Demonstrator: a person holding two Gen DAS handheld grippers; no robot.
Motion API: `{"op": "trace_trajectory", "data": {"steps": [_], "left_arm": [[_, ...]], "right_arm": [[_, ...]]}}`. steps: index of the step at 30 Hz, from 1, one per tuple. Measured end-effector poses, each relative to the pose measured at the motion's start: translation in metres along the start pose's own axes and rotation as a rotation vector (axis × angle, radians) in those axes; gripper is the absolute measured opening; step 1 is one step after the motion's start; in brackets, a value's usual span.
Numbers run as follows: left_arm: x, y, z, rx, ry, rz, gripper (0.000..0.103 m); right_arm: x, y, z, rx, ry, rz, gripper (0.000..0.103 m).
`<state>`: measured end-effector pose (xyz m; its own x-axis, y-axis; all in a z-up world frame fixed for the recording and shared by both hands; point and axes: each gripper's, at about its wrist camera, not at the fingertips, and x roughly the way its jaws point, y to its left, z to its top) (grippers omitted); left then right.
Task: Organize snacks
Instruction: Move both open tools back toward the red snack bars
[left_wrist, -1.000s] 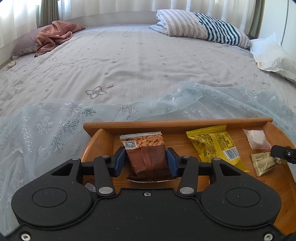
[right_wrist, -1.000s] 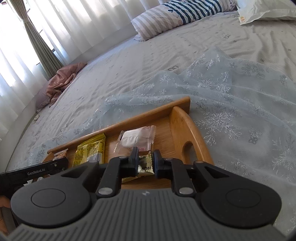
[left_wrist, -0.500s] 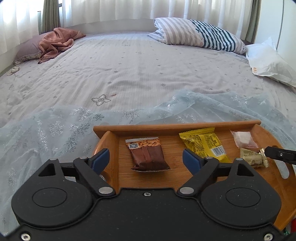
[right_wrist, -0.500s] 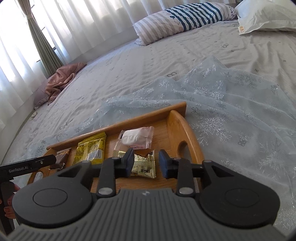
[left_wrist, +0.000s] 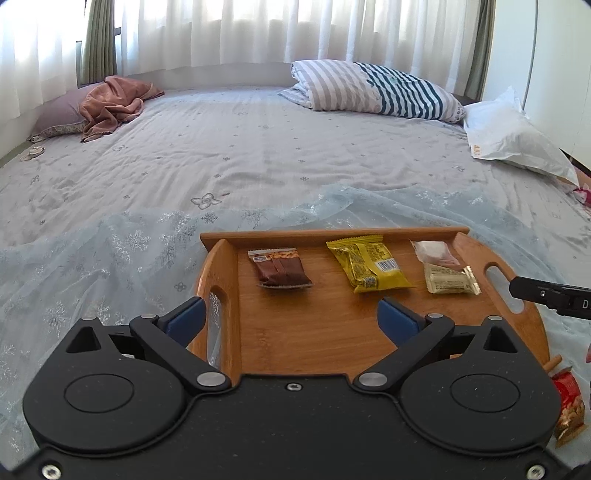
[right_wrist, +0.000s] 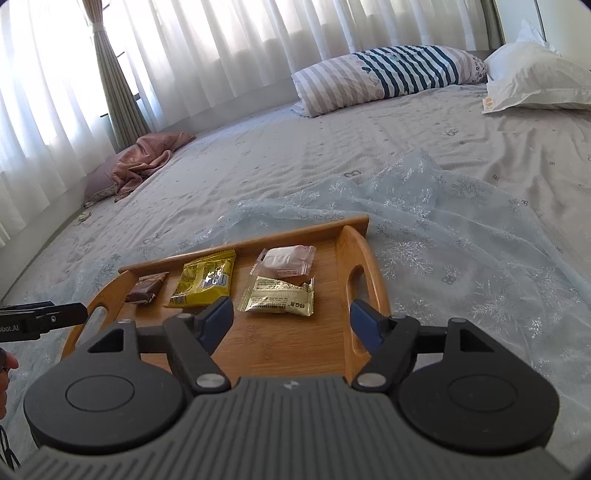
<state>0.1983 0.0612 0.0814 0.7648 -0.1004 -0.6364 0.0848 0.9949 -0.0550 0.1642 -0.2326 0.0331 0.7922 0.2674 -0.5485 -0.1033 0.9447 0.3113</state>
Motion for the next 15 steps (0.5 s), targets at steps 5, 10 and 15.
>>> {"op": "trace_trajectory", "data": {"steps": [5, 10, 15], "left_arm": [[-0.029, -0.002, -0.023, 0.018, -0.017, -0.02, 0.1], [-0.055, -0.002, -0.046, 0.021, -0.034, -0.033, 0.101], [-0.076, -0.004, -0.072, 0.037, -0.048, -0.025, 0.101]], "right_arm": [[-0.024, 0.003, -0.013, -0.017, -0.026, 0.023, 0.085], [-0.047, 0.005, -0.031, -0.045, -0.051, 0.029, 0.087], [-0.066, 0.006, -0.05, -0.074, -0.075, 0.012, 0.088]]}}
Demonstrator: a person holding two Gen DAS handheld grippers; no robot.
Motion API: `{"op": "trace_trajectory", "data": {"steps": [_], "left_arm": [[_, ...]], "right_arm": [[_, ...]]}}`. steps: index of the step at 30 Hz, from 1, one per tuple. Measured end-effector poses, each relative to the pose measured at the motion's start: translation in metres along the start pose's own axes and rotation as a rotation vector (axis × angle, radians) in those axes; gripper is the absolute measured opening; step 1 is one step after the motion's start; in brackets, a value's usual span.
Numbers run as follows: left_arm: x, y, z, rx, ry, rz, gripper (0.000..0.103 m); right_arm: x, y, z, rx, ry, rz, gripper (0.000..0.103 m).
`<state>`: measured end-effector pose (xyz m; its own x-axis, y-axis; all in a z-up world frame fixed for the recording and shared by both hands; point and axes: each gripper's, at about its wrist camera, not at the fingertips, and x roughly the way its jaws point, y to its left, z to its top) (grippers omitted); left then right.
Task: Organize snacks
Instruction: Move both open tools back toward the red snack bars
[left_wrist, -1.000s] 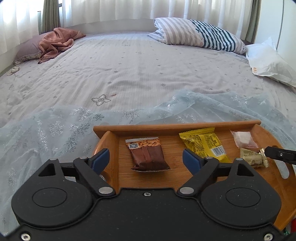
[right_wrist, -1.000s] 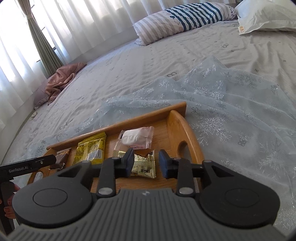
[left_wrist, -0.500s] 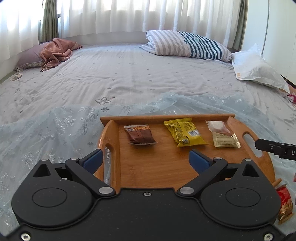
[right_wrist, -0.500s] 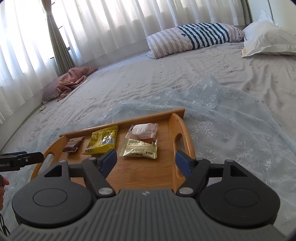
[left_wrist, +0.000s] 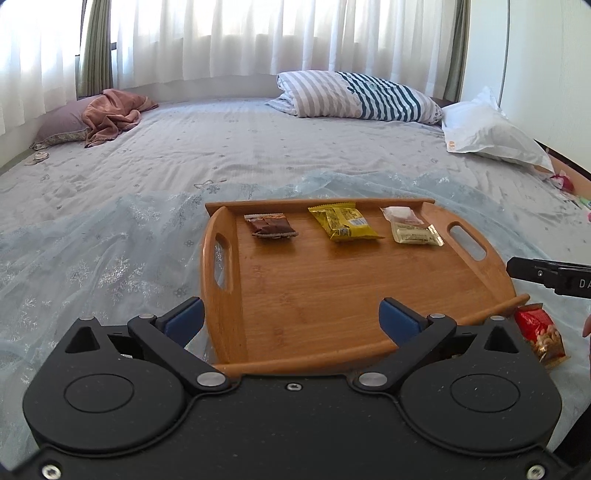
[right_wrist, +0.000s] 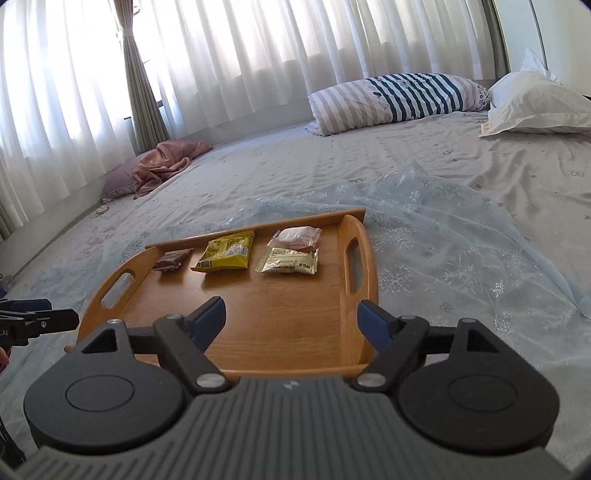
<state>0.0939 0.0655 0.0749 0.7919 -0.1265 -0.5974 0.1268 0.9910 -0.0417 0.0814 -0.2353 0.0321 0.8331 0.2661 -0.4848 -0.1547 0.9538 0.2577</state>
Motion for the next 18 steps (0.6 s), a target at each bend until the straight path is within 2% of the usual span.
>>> {"op": "trace_trajectory", "data": {"steps": [7, 8, 9, 10, 11, 12, 16, 18], "left_arm": [[-0.017, -0.001, -0.034, -0.014, 0.017, -0.012, 0.1], [-0.019, -0.002, -0.039, -0.011, 0.02, -0.02, 0.093], [-0.021, -0.003, -0.043, -0.002, 0.022, -0.031, 0.077], [-0.024, -0.005, -0.047, 0.011, 0.029, -0.046, 0.068], [-0.025, -0.008, -0.052, 0.025, 0.039, -0.061, 0.054], [-0.027, -0.01, -0.055, 0.035, 0.048, -0.079, 0.048], [-0.031, -0.02, -0.066, 0.088, 0.079, -0.163, 0.041], [-0.029, -0.026, -0.069, 0.114, 0.085, -0.167, 0.039]], "right_arm": [[-0.019, 0.002, -0.024, -0.046, -0.037, -0.054, 0.089], [-0.022, 0.003, -0.028, -0.052, -0.045, -0.067, 0.089], [-0.023, 0.003, -0.031, -0.059, -0.052, -0.077, 0.089], [-0.026, 0.003, -0.036, -0.071, -0.059, -0.085, 0.089], [-0.027, 0.004, -0.039, -0.087, -0.06, -0.092, 0.085], [-0.029, 0.005, -0.043, -0.102, -0.065, -0.105, 0.079], [-0.035, 0.009, -0.056, -0.155, -0.074, -0.178, 0.055], [-0.037, 0.008, -0.061, -0.152, -0.065, -0.183, 0.05]]}}
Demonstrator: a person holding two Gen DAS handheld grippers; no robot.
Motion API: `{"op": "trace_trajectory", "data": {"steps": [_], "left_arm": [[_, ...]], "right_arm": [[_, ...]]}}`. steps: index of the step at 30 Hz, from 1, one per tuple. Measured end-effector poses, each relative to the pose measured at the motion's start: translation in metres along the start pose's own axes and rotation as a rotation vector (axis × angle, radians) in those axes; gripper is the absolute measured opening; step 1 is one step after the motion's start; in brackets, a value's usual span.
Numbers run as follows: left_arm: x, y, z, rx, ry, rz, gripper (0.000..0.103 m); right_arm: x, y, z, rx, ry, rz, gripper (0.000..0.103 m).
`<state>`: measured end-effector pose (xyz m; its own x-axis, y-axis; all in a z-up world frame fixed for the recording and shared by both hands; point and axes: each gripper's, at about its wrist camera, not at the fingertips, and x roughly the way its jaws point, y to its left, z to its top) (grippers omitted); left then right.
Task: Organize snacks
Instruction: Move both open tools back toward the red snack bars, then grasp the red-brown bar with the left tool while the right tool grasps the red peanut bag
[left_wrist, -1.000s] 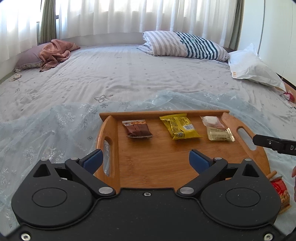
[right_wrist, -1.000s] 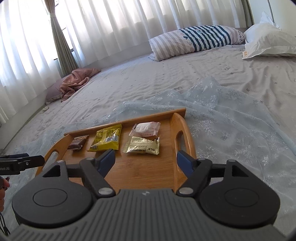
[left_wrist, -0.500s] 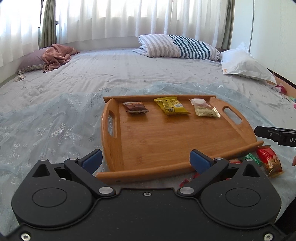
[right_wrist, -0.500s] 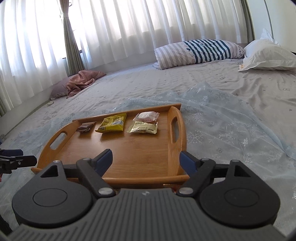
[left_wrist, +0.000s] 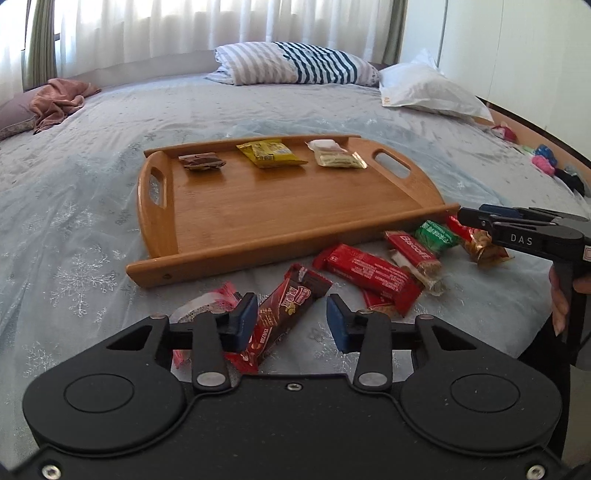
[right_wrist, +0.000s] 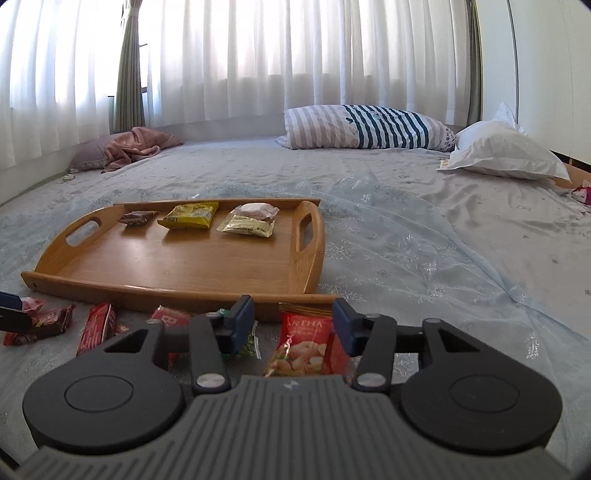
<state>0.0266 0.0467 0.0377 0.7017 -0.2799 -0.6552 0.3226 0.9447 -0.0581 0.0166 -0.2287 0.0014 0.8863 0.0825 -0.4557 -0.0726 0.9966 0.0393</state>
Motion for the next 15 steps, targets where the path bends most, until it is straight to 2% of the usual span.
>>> {"op": "trace_trajectory", "data": {"steps": [3, 8, 9, 11, 15], "left_arm": [[0.008, -0.002, 0.0, 0.021, 0.002, 0.033, 0.039], [0.026, -0.001, 0.001, 0.025, 0.029, 0.047, 0.039], [0.027, -0.002, 0.001, 0.031, 0.033, 0.05, 0.039], [0.027, -0.004, 0.0, 0.031, 0.038, 0.044, 0.039], [0.019, -0.008, -0.002, 0.033, 0.05, 0.009, 0.039]], "right_arm": [[-0.003, 0.0, -0.006, -0.004, 0.0, -0.024, 0.046], [-0.006, -0.006, -0.013, 0.015, 0.007, -0.044, 0.048], [-0.006, -0.007, -0.014, 0.019, 0.008, -0.047, 0.049], [-0.008, -0.007, -0.017, 0.016, 0.006, -0.049, 0.057], [-0.01, -0.002, -0.02, -0.007, 0.003, -0.056, 0.061]]}}
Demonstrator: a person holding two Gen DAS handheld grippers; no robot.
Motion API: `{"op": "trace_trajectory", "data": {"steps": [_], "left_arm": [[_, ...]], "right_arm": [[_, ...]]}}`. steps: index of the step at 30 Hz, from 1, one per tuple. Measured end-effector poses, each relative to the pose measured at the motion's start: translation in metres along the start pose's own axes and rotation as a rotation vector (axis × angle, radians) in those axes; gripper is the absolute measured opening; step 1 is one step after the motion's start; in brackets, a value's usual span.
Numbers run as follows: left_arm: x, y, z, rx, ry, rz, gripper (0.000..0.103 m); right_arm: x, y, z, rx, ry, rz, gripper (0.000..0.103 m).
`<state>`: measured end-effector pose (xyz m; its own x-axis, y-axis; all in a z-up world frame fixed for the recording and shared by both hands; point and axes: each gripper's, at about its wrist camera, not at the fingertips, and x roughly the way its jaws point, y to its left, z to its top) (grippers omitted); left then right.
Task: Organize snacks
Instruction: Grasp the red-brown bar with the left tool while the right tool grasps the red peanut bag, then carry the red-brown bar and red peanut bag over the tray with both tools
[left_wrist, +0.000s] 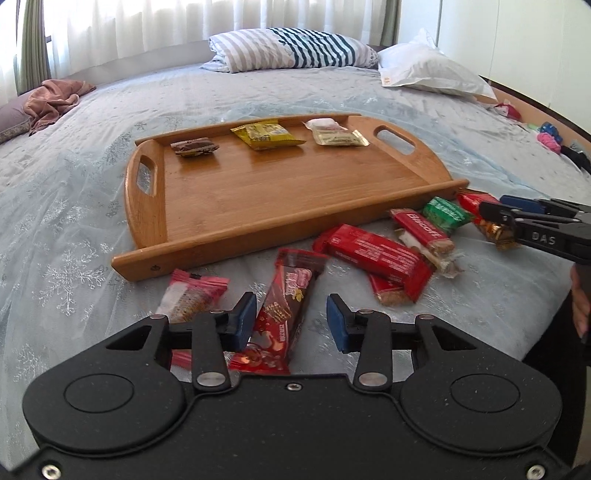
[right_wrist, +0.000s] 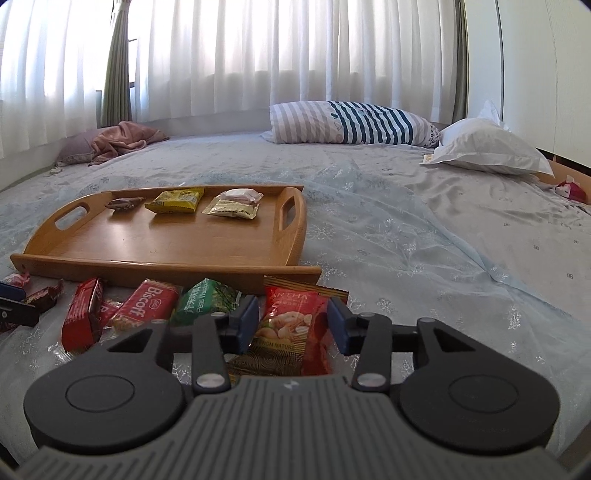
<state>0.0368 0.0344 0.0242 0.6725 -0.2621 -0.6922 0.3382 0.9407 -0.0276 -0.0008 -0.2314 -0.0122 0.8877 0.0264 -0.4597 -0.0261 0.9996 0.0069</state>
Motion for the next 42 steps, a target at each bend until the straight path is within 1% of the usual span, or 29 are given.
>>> {"op": "trace_trajectory", "data": {"steps": [2, 6, 9, 12, 16, 17, 18, 19, 20, 21, 22, 28, 35, 42], "left_arm": [[-0.005, -0.002, -0.002, -0.002, 0.007, -0.021, 0.039], [-0.013, -0.004, -0.005, -0.021, -0.005, -0.022, 0.039], [-0.011, -0.003, -0.006, -0.064, -0.019, -0.002, 0.039], [-0.004, -0.004, -0.007, -0.084, -0.013, 0.036, 0.039], [0.006, -0.004, -0.009, -0.114, 0.001, 0.04, 0.039], [0.007, -0.005, -0.009, -0.118, 0.0, 0.045, 0.039], [0.008, -0.005, -0.008, -0.121, 0.0, 0.048, 0.031], [0.009, -0.005, -0.007, -0.129, 0.002, 0.049, 0.024], [0.009, -0.005, -0.006, -0.138, 0.007, 0.047, 0.022], [0.009, -0.004, -0.006, -0.145, 0.009, 0.046, 0.022], [0.008, -0.004, -0.005, -0.147, 0.011, 0.045, 0.022], [-0.001, -0.004, -0.001, -0.145, 0.001, 0.05, 0.022], [-0.021, -0.002, 0.013, -0.144, -0.057, 0.046, 0.022], [-0.025, 0.009, 0.033, -0.152, -0.09, 0.068, 0.022]], "right_arm": [[-0.002, 0.002, -0.001, 0.006, -0.005, -0.008, 0.062], [-0.008, 0.004, -0.002, 0.014, -0.017, -0.013, 0.065], [-0.01, 0.003, -0.003, 0.023, -0.022, -0.02, 0.071], [-0.011, 0.003, -0.005, 0.035, -0.021, -0.032, 0.071], [-0.01, 0.005, -0.008, 0.048, -0.009, -0.03, 0.071], [-0.01, 0.005, -0.008, 0.048, -0.008, -0.028, 0.071], [-0.009, 0.007, -0.009, 0.046, -0.005, -0.026, 0.071], [-0.008, 0.008, -0.009, 0.04, 0.001, -0.028, 0.07], [-0.007, 0.009, -0.01, 0.036, 0.004, -0.033, 0.061], [-0.007, 0.009, -0.01, 0.035, 0.006, -0.038, 0.053], [-0.007, 0.01, -0.01, 0.037, 0.006, -0.043, 0.05], [-0.013, 0.009, -0.006, 0.057, 0.0, -0.055, 0.047], [-0.027, 0.007, 0.005, 0.047, -0.052, -0.087, 0.047], [-0.03, 0.007, 0.023, 0.028, -0.09, -0.062, 0.047]]}}
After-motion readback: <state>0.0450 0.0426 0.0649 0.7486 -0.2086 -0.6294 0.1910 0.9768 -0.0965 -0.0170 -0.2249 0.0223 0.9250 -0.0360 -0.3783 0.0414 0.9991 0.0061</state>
